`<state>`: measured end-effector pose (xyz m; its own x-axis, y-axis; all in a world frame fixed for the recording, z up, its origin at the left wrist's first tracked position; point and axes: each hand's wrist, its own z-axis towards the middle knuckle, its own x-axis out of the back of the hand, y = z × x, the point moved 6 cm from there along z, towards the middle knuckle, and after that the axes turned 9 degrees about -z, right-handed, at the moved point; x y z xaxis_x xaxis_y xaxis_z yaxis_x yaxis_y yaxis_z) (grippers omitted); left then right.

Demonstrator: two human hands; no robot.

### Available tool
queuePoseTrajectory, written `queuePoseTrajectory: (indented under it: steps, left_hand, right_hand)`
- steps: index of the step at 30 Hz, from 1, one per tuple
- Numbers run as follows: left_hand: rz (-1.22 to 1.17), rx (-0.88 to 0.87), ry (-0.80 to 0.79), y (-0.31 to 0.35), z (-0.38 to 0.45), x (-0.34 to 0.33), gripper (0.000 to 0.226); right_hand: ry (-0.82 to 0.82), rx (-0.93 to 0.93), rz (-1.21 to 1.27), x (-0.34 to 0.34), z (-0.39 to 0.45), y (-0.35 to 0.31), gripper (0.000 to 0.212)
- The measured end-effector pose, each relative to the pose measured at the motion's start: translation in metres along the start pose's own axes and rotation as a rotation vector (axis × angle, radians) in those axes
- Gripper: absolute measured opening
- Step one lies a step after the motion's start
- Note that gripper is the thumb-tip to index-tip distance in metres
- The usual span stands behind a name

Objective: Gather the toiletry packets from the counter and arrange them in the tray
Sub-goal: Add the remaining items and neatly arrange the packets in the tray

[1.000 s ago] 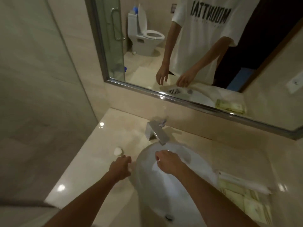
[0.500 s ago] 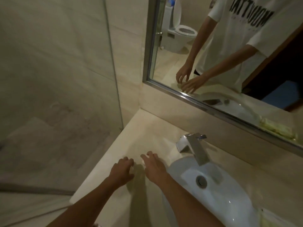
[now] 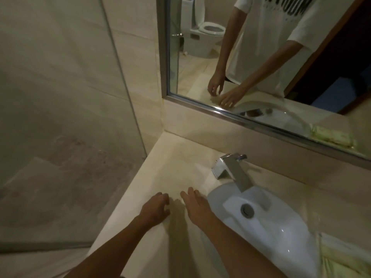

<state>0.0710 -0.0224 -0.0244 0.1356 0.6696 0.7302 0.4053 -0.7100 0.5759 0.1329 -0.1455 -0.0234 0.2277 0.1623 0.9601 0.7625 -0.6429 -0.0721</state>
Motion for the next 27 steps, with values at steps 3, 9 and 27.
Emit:
queuePoseTrajectory:
  steps: [3, 9, 27]
  left_hand:
    - [0.015, -0.061, -0.013, 0.03, 0.002, -0.012, 0.021]
    - [0.026, -0.168, -0.101, 0.1, 0.006, -0.056, 0.024]
    - [0.136, -0.479, -0.241, 0.335, -0.026, -0.205, 0.018]
  right_hand:
    - [0.028, -0.061, 0.004, 0.01, -0.02, 0.02, 0.045]
    - [0.037, -0.15, 0.018, 0.016, -0.077, 0.063, 0.049]
    - [0.124, -0.623, 0.147, -0.012, -0.319, 0.287, 0.058]
